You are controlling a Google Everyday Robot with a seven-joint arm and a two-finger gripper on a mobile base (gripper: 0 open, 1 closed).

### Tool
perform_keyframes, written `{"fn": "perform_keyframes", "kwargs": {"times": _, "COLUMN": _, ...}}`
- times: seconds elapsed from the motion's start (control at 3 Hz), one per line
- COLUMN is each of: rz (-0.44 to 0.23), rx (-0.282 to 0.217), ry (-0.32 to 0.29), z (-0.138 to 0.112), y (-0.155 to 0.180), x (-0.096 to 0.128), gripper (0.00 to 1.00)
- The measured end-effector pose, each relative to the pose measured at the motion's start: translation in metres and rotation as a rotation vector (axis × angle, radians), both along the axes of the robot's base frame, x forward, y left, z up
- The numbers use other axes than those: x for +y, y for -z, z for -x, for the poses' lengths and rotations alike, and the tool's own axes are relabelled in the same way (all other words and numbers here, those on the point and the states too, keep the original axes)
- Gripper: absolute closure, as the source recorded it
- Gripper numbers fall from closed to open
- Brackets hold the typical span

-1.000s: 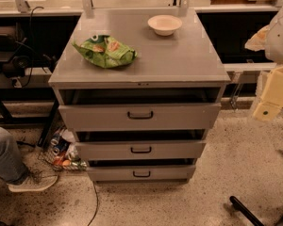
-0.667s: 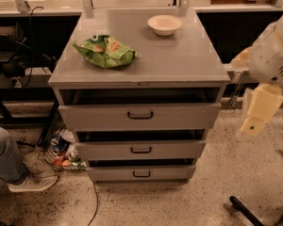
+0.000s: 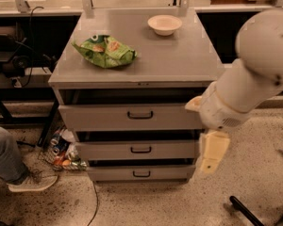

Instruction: Open top drawer

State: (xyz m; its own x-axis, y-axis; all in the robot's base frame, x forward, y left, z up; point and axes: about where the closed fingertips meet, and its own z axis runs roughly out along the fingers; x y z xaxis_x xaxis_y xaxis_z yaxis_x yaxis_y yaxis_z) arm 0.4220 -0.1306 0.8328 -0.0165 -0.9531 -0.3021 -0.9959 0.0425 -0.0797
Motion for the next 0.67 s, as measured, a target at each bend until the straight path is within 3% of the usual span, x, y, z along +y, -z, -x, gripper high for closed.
{"fn": "perform_keyframes", "kwargs": {"times": 0.33, "rz": -0.050, "rx": -0.028, "ry": -0.041, "z": -0.0065, "y": 0.0257, "x": 0.0360, "gripper": 0.00}}
{"fn": "perform_keyframes", "kwargs": {"times": 0.67, "rz": -0.046, "rx": -0.034, "ry": -0.035, "z": -0.0071, "y": 0.0276, "x": 0.0352, "gripper": 0.00}}
